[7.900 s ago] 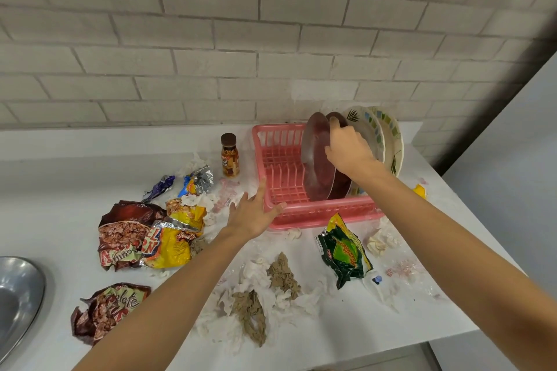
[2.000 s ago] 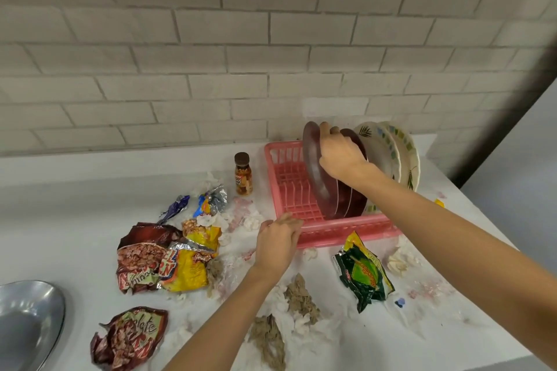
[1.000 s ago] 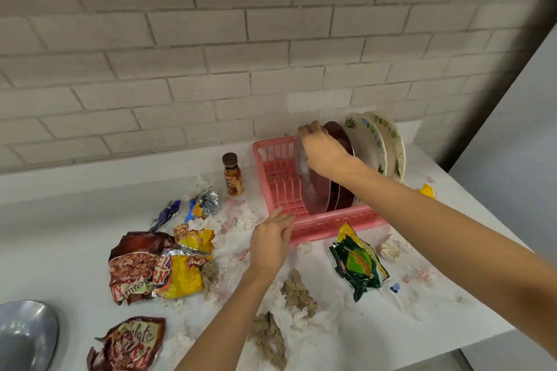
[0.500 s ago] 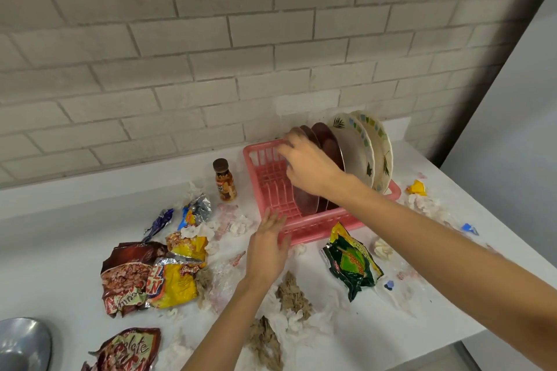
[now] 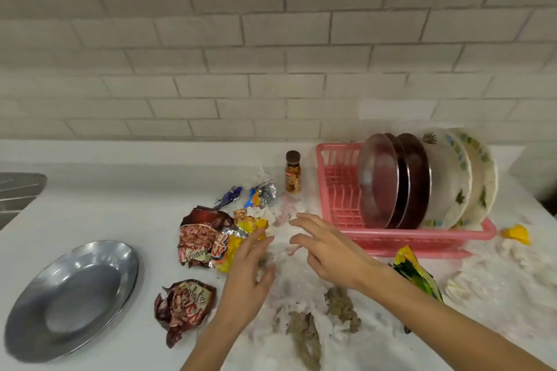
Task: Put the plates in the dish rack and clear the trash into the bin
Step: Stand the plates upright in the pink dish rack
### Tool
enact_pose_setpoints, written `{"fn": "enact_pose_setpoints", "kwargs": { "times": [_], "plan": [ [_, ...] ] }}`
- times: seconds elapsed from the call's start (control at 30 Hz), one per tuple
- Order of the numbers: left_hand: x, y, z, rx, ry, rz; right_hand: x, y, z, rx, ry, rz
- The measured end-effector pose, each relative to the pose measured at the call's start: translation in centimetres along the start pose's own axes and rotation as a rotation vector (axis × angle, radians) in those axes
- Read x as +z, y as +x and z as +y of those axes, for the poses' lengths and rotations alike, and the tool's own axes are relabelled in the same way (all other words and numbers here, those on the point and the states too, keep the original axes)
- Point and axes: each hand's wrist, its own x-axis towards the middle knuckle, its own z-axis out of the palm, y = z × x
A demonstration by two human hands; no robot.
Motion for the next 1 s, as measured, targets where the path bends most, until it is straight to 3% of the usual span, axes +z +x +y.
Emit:
{"fn": "enact_pose_setpoints", "kwargs": {
  "times": [0.33,0.47,0.57,0.67,1.0],
  "plan": [
    [-14.1,-10.1,-9.8,-0.416,0.225,0.424,5.6,6.2,-8.0,-0.021,0.513,-0.144],
    [-19.0,-12.4,-13.8,-0.718,0.295,0.625,6.9,8.0,-10.3,-0.014,0.601,-0.204],
    [-22.8,-13.2,-17.0,-0.984,0.372,0.638,7.4,9.0,-11.1,-0.024,0.618,-0.223],
    [-24.8,-13.4,-18.6,-1.162,0.284,0.629,7.6,9.8,-11.5,-0.006,0.641,-0.222],
    [-26.4,-15.9,-22.0,-1.254,0.259,0.434,7.7,10.7,-9.0,0.04,0.649,-0.168]
  ]
}}
